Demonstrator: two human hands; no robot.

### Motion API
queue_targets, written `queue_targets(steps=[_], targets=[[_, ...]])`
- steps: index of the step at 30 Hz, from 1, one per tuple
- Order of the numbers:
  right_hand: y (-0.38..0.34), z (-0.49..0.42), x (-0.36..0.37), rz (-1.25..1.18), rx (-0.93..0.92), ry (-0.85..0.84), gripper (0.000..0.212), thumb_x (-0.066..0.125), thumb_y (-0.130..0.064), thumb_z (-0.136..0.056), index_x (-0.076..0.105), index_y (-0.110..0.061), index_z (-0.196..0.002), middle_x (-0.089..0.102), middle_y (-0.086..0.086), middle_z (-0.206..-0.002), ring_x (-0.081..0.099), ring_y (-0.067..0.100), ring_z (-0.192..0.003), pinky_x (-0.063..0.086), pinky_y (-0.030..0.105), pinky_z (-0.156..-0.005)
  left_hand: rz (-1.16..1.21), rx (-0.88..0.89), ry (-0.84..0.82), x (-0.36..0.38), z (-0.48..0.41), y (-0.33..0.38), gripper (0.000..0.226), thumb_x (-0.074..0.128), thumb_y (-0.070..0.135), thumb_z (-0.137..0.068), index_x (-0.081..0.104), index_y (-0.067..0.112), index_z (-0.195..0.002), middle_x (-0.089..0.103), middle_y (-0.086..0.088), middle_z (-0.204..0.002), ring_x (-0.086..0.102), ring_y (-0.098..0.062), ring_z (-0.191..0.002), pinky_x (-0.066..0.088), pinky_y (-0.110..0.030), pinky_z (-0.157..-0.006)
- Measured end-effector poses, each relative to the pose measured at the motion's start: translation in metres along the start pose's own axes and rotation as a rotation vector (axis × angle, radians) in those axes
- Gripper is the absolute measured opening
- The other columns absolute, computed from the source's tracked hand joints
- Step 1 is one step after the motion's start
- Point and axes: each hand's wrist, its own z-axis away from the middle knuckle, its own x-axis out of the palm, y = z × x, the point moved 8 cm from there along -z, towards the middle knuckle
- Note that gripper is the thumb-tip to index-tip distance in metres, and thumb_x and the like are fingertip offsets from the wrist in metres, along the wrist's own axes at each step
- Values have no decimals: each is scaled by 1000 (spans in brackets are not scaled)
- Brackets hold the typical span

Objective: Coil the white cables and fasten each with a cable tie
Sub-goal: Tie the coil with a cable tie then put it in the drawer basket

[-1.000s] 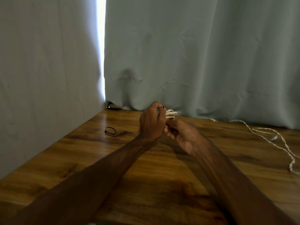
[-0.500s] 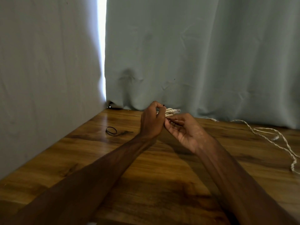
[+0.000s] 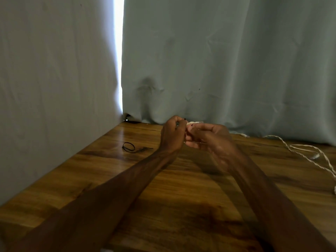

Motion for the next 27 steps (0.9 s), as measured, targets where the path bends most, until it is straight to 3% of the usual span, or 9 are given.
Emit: queue_targets(steps=[5, 9, 12, 16, 22, 27], targets=[[-22, 3, -10, 225, -219, 146, 18, 72, -14, -93, 78, -2, -105, 78, 15, -91, 72, 15, -73, 59, 28, -60, -8, -9, 7, 2, 2, 4, 29, 47, 45, -83, 63, 22, -78, 68, -1, -74, 68, -31, -79, 56, -58, -73], [-26, 6, -14, 236, -238, 170, 16, 74, -13, -91, 78, -4, -104, 79, 11, -87, 77, 22, -75, 58, 27, -58, 12, -13, -6, 3, 3, 6, 27, 49, 40, -88, 65, 18, -83, 68, -5, -77, 68, -32, -79, 57, -57, -72], [-27, 7, -15, 224, -247, 195, 18, 79, -12, -86, 78, -3, -102, 79, 12, -85, 77, 26, -75, 58, 26, -57, -8, -5, -10, 3, 2, 3, 22, 51, 32, -93, 65, 18, -84, 67, -2, -76, 66, -23, -74, 56, -54, -72], [-30, 7, -17, 223, -315, 266, 20, 84, -8, -81, 75, -2, -97, 78, 14, -79, 77, 27, -72, 59, 29, -57, 9, -29, -35, 9, 4, -2, 20, 53, 32, -95, 64, 20, -85, 69, -5, -81, 69, -29, -78, 59, -54, -71], [-42, 15, -14, 476, -533, 341, 7, 80, -9, -85, 79, -7, -92, 77, 3, -74, 75, 16, -63, 63, 34, -61, -36, 6, -42, 13, 5, -1, 20, 53, 27, -100, 62, 20, -85, 63, 2, -74, 61, -15, -66, 50, -36, -61], [-37, 9, -20, 450, -428, 289, 6, 77, -5, -85, 81, -7, -89, 78, 6, -74, 76, 22, -66, 64, 38, -66, -51, -2, -69, 14, 6, -2, 21, 52, 32, -96, 64, 19, -83, 69, -6, -78, 69, -29, -77, 59, -52, -72]])
